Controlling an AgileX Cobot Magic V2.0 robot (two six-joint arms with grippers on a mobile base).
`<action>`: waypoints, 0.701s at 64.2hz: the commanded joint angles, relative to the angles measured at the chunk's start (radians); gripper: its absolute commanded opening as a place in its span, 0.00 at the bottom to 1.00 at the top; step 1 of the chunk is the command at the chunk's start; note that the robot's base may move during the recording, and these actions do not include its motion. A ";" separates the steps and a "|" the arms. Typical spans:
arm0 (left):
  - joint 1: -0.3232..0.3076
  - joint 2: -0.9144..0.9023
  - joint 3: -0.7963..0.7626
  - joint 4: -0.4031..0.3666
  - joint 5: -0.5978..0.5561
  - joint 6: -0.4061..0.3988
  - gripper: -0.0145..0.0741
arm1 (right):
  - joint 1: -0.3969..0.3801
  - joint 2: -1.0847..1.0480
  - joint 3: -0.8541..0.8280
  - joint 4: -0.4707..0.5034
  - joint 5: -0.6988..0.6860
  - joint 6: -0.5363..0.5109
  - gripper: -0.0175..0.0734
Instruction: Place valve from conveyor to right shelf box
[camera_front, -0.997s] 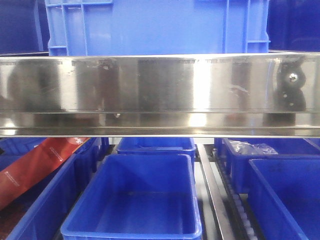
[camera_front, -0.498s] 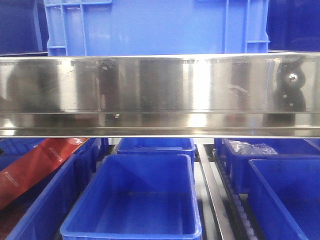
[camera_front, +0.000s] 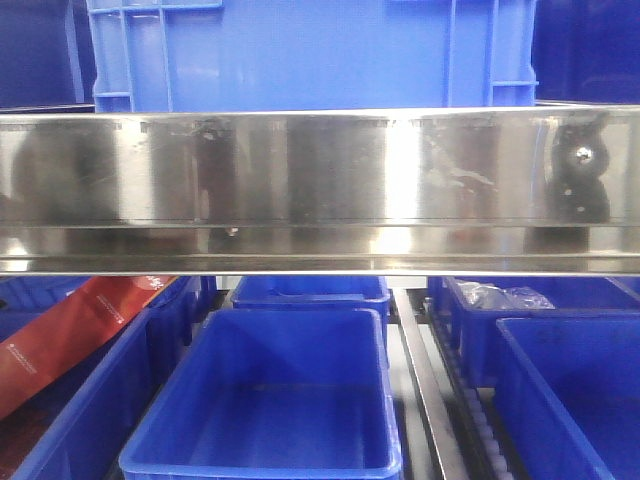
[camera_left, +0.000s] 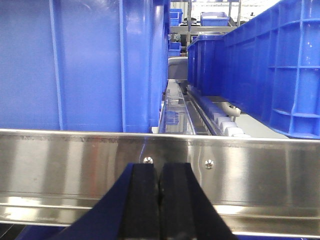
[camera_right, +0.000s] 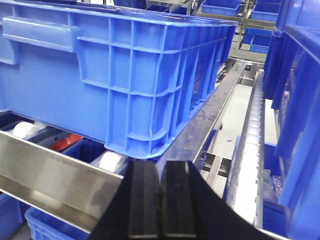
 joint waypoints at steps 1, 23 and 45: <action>0.003 -0.005 -0.001 -0.004 -0.022 0.002 0.04 | -0.024 -0.008 0.006 -0.012 -0.030 0.001 0.02; 0.003 -0.005 -0.001 -0.004 -0.022 0.002 0.04 | -0.361 -0.138 0.156 0.024 -0.123 0.001 0.02; 0.003 -0.005 -0.001 -0.004 -0.022 0.002 0.04 | -0.418 -0.381 0.420 0.029 -0.149 0.001 0.02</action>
